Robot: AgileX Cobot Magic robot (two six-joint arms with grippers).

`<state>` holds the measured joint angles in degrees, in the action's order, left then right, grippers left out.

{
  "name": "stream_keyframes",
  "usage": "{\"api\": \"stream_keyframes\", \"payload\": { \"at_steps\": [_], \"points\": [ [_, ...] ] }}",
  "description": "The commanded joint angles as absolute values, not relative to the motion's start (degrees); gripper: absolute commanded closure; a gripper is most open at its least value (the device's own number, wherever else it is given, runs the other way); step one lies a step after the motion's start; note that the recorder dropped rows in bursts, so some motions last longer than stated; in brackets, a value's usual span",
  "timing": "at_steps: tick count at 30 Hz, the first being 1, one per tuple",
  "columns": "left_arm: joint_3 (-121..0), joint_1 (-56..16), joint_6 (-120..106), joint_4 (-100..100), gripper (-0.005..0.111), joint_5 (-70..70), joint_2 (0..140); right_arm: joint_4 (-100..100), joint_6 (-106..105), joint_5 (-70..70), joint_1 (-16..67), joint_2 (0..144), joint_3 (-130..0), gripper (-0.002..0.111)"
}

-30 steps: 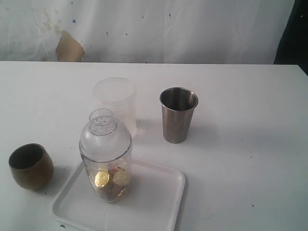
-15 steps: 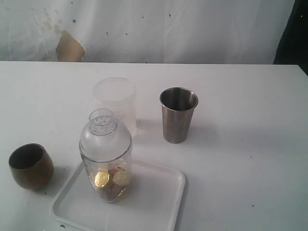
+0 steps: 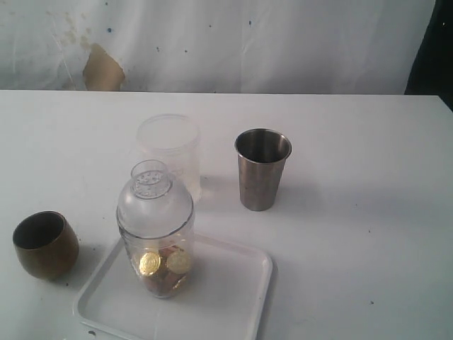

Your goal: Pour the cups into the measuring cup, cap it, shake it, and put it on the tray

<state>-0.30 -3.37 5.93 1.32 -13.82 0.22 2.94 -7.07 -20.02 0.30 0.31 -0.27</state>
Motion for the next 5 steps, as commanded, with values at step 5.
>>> {"api": "stream_keyframes", "payload": {
  "at_steps": [5],
  "points": [
    [0.0,-3.6,6.2,2.1,0.107,-13.3,0.0,3.0,-7.5,-20.0,0.0,0.0,0.0,0.108]
  ]
}}
